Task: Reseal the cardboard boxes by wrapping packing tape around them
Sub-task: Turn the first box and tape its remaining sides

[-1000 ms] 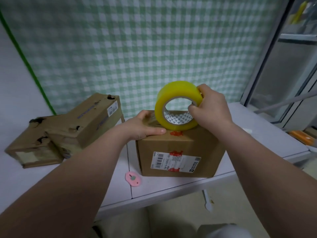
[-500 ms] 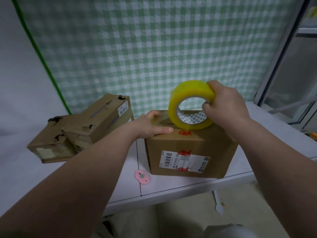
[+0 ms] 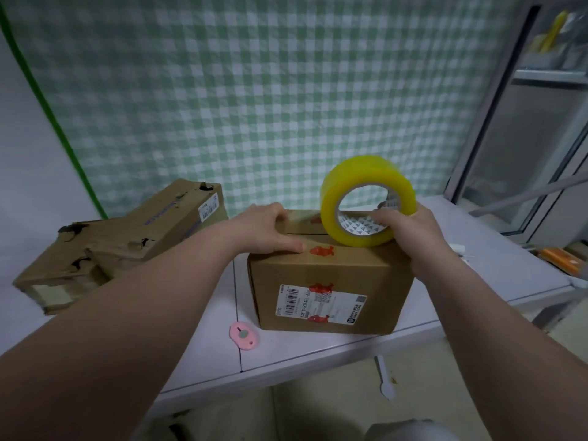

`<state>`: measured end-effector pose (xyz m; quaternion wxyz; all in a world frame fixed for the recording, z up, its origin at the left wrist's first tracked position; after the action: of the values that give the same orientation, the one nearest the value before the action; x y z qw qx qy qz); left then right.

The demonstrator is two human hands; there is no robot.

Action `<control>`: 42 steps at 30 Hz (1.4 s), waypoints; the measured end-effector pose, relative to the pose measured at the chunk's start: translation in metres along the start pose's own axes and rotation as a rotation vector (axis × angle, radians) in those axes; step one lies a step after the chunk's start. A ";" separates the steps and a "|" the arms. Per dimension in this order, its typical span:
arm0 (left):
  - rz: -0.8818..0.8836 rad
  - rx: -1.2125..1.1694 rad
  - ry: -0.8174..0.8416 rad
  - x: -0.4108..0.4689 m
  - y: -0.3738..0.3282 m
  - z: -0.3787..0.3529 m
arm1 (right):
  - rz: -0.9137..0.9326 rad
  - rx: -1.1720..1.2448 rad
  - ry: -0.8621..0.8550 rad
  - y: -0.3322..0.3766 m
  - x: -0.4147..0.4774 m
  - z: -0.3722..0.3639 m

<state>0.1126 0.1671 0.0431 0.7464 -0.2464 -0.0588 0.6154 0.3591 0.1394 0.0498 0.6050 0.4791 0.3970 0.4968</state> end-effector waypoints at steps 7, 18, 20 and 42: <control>-0.080 -0.069 0.036 0.004 -0.009 0.003 | 0.004 0.075 -0.064 0.005 -0.012 -0.031; -0.102 -0.099 -0.111 0.002 0.008 0.004 | 0.272 -0.290 -0.124 0.055 -0.017 -0.024; -0.091 -0.094 -0.102 0.001 0.007 0.004 | 0.288 -0.344 -0.162 0.062 -0.015 -0.007; -0.060 0.271 0.460 0.028 -0.063 -0.032 | 0.413 -0.692 -0.165 0.085 -0.015 0.038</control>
<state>0.1879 0.1765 0.0369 0.7843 -0.2755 0.1880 0.5232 0.3737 0.1214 0.1412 0.6479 0.3552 0.0519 0.6718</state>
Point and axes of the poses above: each hand's wrist, its own x-axis towards the middle knuckle, its own z-axis out of the back of the hand, y = z × x, the point moved 10 cm from there along x, towards the middle knuckle, and after that the axes turned 5 degrees about y, right-handed, at the moved point
